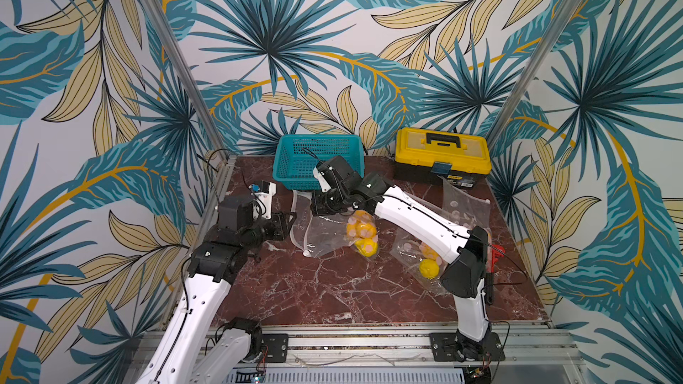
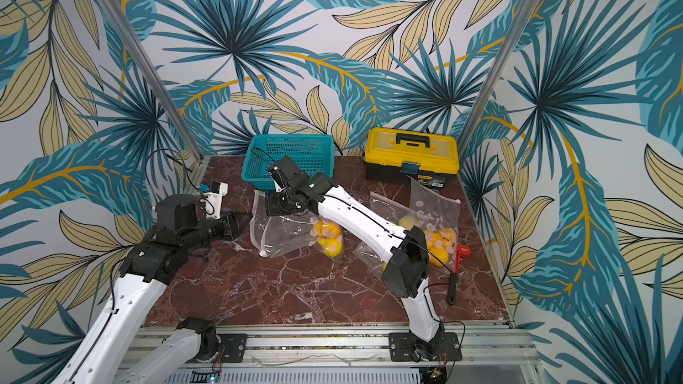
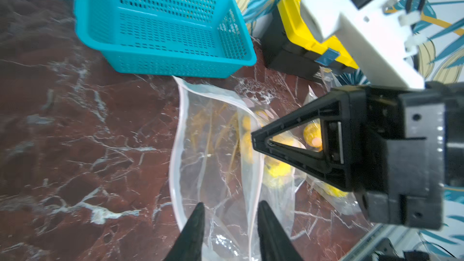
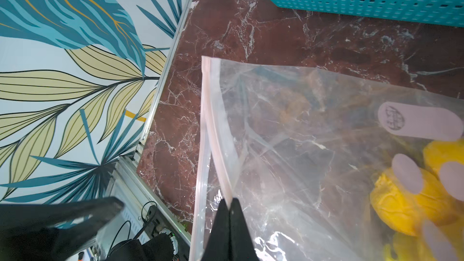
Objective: Open the zip-top bag and take out the pear
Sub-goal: Adjust the zipper food storage bag at the center of the board.
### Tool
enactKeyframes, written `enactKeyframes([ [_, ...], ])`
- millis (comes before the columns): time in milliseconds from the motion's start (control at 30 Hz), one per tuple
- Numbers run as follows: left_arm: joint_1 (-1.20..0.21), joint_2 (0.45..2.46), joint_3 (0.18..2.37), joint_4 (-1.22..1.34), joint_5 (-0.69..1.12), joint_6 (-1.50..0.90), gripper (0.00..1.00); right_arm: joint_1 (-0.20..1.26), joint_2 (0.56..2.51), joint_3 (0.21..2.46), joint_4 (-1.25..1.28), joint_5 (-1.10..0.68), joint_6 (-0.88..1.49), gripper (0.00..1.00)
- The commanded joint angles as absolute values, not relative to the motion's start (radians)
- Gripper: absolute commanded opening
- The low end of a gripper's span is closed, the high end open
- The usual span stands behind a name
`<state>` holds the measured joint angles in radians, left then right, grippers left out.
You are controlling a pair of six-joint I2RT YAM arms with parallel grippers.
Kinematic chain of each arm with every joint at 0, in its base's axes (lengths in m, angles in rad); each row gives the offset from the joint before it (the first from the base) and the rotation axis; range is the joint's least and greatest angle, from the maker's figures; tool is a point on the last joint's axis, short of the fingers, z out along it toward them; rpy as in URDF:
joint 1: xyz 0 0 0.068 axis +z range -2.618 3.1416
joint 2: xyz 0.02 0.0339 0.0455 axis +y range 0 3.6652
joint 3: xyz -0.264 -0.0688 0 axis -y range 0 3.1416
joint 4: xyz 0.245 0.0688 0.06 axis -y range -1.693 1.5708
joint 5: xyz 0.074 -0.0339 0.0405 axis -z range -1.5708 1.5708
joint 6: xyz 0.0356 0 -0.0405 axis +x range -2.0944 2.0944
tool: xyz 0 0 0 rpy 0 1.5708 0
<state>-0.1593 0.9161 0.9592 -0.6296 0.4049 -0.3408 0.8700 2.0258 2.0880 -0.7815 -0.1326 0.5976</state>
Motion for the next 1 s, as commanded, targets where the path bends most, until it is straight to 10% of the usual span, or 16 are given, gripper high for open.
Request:
enactKeyframes([
  [0, -0.15, 0.986, 0.903, -0.507, 0.601, -0.405, 0.28, 0.868, 1.96, 2.043, -0.708, -0.182, 0.624, 0.0],
  [500, -0.149, 1.135, 0.64, -0.239, 0.58, -0.493, 0.26, 0.867, 1.854, 1.865, -0.45, -0.339, 0.73, 0.0],
  [667, -0.142, 1.152, 0.556, -0.204, 0.495, -0.521, 0.27, 0.842, 1.834, 1.885, -0.607, -0.288, 0.653, 0.41],
  [967, -0.082, 1.233, 0.471, -0.144, 0.458, -0.538, 0.28, 0.594, 1.688, 1.573, -0.676, -0.213, 0.582, 0.59],
])
